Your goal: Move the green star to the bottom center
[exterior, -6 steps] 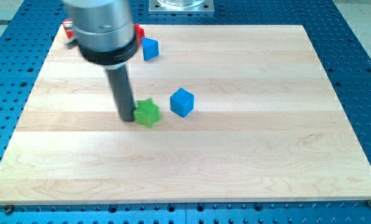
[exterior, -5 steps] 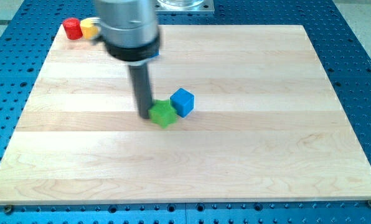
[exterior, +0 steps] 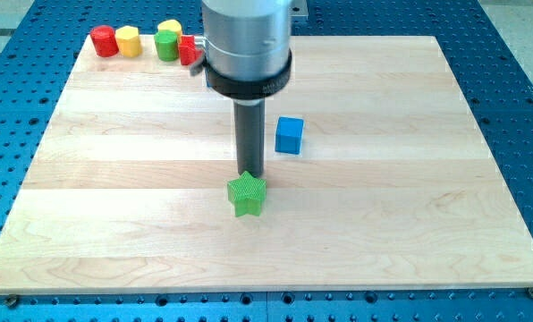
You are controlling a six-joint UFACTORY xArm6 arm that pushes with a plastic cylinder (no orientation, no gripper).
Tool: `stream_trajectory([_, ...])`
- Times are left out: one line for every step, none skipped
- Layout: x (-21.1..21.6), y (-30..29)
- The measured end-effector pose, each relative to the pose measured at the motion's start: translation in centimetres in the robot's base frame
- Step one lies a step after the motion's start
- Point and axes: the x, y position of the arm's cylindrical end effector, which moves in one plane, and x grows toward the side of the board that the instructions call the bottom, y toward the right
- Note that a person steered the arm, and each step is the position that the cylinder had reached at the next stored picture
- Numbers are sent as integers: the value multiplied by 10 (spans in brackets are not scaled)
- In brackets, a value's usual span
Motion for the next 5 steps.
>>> stream_trajectory([6,-46])
stream_trajectory([33,-18])
stream_trajectory([35,39])
stream_trajectory([28,18])
stream_trajectory([26,12])
